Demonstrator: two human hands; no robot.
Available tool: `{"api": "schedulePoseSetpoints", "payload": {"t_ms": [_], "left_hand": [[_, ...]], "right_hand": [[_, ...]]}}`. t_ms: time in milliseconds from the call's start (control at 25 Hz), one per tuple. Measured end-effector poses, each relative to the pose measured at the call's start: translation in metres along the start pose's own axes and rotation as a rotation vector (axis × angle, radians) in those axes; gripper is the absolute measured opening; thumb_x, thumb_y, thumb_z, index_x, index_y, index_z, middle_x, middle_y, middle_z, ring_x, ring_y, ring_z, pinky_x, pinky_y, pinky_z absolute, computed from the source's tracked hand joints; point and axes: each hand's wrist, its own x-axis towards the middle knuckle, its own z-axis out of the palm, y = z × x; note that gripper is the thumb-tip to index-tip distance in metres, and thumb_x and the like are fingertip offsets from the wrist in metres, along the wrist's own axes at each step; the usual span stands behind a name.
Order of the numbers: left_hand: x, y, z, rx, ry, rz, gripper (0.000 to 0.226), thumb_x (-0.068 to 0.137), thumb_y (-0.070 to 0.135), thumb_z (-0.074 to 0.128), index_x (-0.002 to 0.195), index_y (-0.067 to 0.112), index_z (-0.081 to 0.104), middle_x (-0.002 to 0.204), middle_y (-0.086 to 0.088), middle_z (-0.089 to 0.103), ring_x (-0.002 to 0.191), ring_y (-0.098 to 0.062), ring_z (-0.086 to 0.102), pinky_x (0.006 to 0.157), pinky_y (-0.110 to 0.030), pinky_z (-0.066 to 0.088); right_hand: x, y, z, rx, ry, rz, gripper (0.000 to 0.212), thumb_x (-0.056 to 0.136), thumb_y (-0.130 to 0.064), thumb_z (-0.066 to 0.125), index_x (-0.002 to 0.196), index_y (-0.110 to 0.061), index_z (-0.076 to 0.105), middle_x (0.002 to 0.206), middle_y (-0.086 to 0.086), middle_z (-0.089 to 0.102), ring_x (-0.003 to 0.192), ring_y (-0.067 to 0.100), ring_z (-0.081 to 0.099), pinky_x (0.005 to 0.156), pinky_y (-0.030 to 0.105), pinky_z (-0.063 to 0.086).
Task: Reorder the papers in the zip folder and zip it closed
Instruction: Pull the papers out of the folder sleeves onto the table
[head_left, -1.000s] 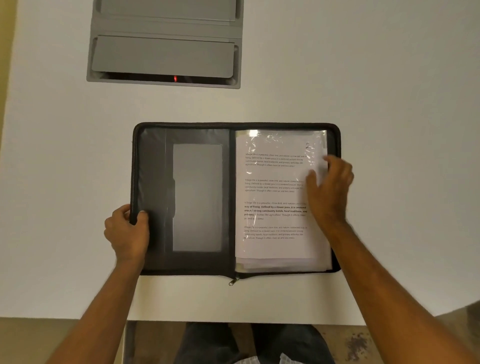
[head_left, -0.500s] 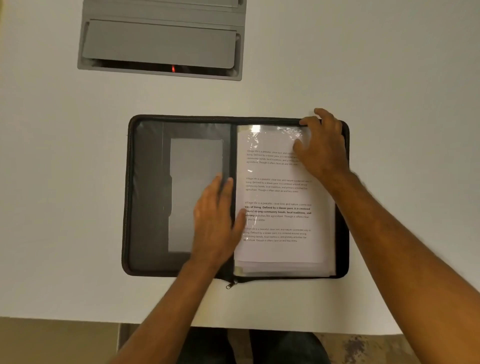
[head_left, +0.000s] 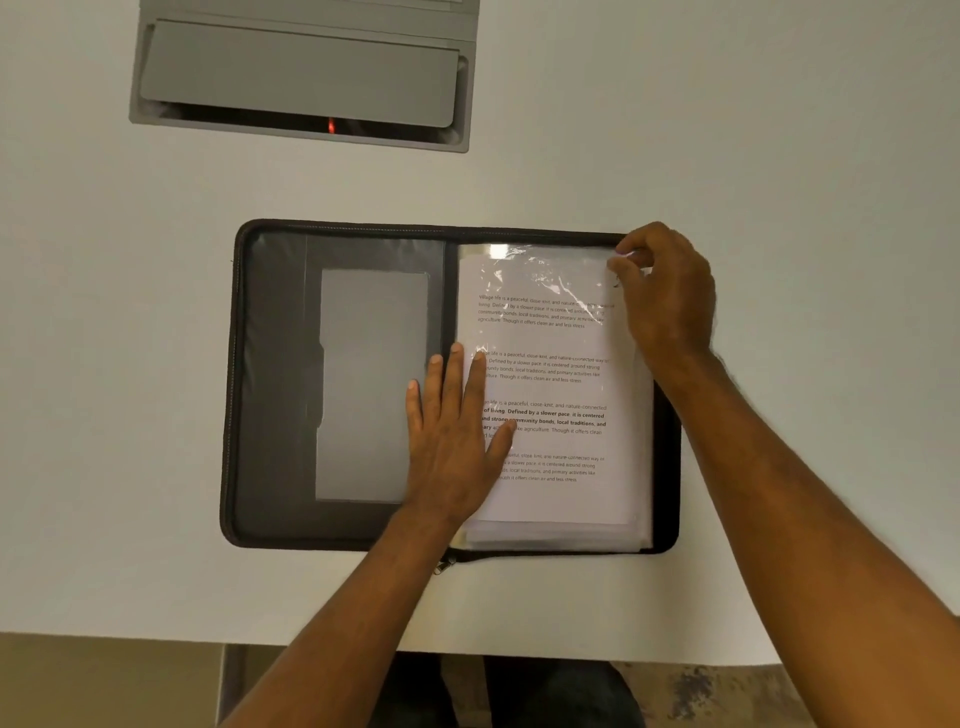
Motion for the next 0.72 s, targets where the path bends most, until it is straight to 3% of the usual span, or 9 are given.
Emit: {"api": "schedulePoseSetpoints", "payload": {"t_ms": [160,280,360,480,600,720], "left_hand": [[0.0,0.006,-0.003,-0.03,0.025,-0.024,0.084,0.099,0.066,0.037,0.164,0.025,0.002,0.172,0.001,-0.008,0.157,-0.021,-0.013,0.124,-0.049,-0.011],[0.008,0.015,-0.01,-0.057,0.058,-0.06,0.081,0.097,0.067,0.038,0.163,0.027,0.012,0.172,0.0,0.003,0.158,-0.025,0.003,0.124,-0.05,-0.006],[0.016,0.019,-0.013,-0.067,0.06,-0.064,0.079,0.097,0.066,0.04,0.162,0.028,0.017,0.171,0.0,0.006,0.157,-0.025,0.007,0.123,-0.05,-0.003],[0.022,0.024,-0.012,-0.069,0.056,-0.057,0.077,0.097,0.064,0.041,0.161,0.027,0.02,0.171,-0.001,0.009,0.156,-0.026,0.012,0.125,-0.053,0.003],[0.02,0.025,-0.007,-0.076,0.08,-0.059,0.076,0.097,0.063,0.042,0.161,0.027,0.02,0.171,-0.001,0.01,0.156,-0.027,0.015,0.125,-0.055,0.006],[0.018,0.024,-0.003,-0.097,0.091,-0.059,0.077,0.097,0.064,0.041,0.161,0.028,0.017,0.171,0.0,0.007,0.156,-0.027,0.013,0.125,-0.054,0.002]], "right_hand": [[-0.001,0.0,-0.009,-0.025,-0.015,-0.1,0.009,0.1,-0.033,0.062,0.102,-0.03,0.07,0.107,-0.013,0.07,0.1,0.01,0.063,0.087,0.039,0.056],[0.0,0.0,-0.016,-0.012,-0.078,-0.279,0.013,0.099,-0.029,0.066,0.106,-0.022,0.074,0.132,-0.011,0.059,0.125,0.015,0.053,0.099,0.019,0.043],[0.009,-0.006,-0.023,0.037,-0.201,-0.312,0.011,0.094,-0.026,0.066,0.098,-0.019,0.074,0.136,-0.008,0.057,0.126,0.013,0.053,0.097,0.016,0.041],[0.03,-0.02,-0.031,0.01,-0.436,-0.166,0.018,0.093,-0.022,0.062,0.088,-0.017,0.078,0.119,-0.006,0.063,0.108,0.009,0.059,0.092,0.025,0.05],[0.05,-0.033,-0.03,-0.035,-0.611,0.097,0.037,0.1,-0.032,0.05,0.086,-0.017,0.081,0.103,-0.007,0.065,0.098,0.015,0.06,0.079,0.024,0.047],[0.067,-0.036,-0.025,-0.02,-0.669,0.28,0.041,0.097,-0.037,0.048,0.086,-0.018,0.082,0.099,-0.002,0.073,0.098,0.026,0.065,0.085,0.04,0.057]]}}
